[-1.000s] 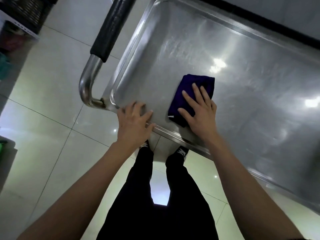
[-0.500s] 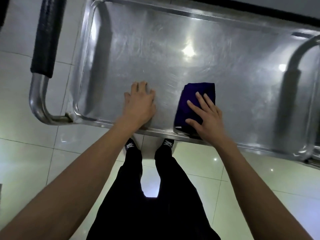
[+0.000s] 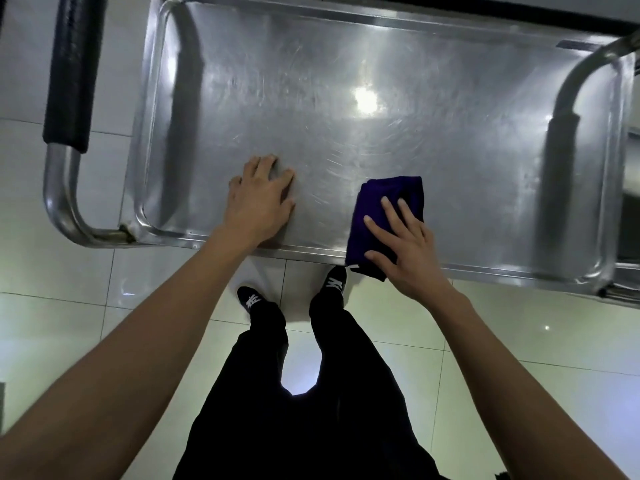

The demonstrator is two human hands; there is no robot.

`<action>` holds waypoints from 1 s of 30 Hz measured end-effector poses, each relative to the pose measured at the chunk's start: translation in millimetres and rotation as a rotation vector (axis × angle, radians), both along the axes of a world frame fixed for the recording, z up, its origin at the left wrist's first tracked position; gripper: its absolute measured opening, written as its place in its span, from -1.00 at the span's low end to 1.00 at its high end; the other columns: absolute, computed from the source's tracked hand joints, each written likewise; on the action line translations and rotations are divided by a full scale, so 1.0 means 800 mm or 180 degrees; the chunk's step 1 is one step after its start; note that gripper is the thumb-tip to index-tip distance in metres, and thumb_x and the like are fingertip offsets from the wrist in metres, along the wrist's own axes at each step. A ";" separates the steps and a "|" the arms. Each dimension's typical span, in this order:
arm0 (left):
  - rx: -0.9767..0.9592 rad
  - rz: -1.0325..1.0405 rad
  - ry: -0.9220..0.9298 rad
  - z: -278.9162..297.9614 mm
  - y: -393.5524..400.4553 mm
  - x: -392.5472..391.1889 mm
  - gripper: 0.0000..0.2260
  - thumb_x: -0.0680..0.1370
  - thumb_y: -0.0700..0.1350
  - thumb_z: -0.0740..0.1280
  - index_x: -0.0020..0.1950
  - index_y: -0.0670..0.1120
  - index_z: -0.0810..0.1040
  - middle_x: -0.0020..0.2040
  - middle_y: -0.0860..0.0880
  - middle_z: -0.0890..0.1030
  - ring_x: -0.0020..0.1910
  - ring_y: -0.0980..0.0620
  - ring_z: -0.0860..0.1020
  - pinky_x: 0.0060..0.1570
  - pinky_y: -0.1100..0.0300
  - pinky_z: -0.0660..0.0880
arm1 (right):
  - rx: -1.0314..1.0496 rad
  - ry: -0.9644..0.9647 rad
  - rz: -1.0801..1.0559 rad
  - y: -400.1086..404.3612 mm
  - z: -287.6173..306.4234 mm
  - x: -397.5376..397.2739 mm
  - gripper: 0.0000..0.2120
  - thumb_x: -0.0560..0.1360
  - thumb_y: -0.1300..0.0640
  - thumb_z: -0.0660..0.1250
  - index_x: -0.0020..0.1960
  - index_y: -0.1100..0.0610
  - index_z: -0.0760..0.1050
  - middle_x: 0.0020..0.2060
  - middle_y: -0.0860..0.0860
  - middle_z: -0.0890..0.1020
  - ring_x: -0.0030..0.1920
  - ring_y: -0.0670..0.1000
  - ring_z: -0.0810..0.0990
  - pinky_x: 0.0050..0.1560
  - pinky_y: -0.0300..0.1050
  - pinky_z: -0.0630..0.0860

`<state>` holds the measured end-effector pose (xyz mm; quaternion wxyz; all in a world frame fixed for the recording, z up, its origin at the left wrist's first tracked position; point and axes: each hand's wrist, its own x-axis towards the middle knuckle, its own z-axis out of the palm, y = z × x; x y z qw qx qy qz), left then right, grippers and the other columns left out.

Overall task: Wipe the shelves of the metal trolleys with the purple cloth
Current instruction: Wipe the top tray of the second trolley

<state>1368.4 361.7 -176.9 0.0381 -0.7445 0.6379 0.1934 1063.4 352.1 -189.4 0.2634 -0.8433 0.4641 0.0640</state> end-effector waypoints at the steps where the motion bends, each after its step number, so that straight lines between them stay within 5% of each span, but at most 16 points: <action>1: -0.0001 0.0027 0.0056 0.004 0.008 0.007 -0.55 0.58 0.10 0.33 0.44 0.02 0.43 0.51 -0.13 0.28 0.48 -0.20 0.21 0.32 -0.25 0.34 | 0.0001 0.0002 -0.0030 0.002 0.000 0.005 -0.43 0.63 -0.19 0.18 0.60 -0.14 0.17 0.63 -0.07 -0.07 0.62 0.02 -0.22 0.55 0.11 -0.06; 12: -0.0811 0.0779 0.0089 0.006 0.189 0.083 -0.89 0.52 -0.17 0.45 0.02 -0.13 0.72 0.04 -0.16 0.59 0.03 -0.24 0.52 -0.06 -0.14 0.51 | 0.0005 -0.0020 -0.0032 0.026 -0.001 0.109 -0.43 0.63 -0.19 0.19 0.60 -0.11 0.19 0.64 -0.05 -0.07 0.62 0.04 -0.20 0.56 0.20 -0.03; 20: -0.1032 0.0530 0.0288 -0.005 0.211 0.127 -0.80 0.54 -0.19 0.41 0.13 -0.03 0.69 0.14 -0.07 0.57 0.10 -0.08 0.51 -0.28 0.12 0.54 | -0.0053 -0.0151 0.0208 0.042 -0.002 0.255 -0.44 0.62 -0.17 0.24 0.58 -0.12 0.24 0.64 -0.04 -0.03 0.63 0.05 -0.15 0.53 0.07 -0.11; 27: -0.1214 0.0949 0.0390 -0.025 0.239 0.164 -0.67 0.46 -0.26 0.41 0.23 -0.12 0.64 0.25 -0.15 0.52 0.29 -0.13 0.43 0.07 -0.03 0.55 | -0.0153 -0.0126 0.0344 0.044 -0.007 0.311 -0.42 0.60 -0.21 0.24 0.57 -0.13 0.24 0.64 -0.05 -0.02 0.63 0.05 -0.14 0.53 0.10 -0.06; 30: -0.1184 0.0984 0.0419 -0.026 0.241 0.181 -0.62 0.44 -0.29 0.40 0.25 -0.07 0.64 0.26 -0.14 0.50 0.23 -0.11 0.45 -0.06 -0.01 0.56 | -0.0210 -0.0180 0.0367 0.044 -0.011 0.331 -0.43 0.60 -0.19 0.27 0.57 -0.12 0.27 0.64 -0.04 0.01 0.63 0.06 -0.11 0.52 0.11 -0.02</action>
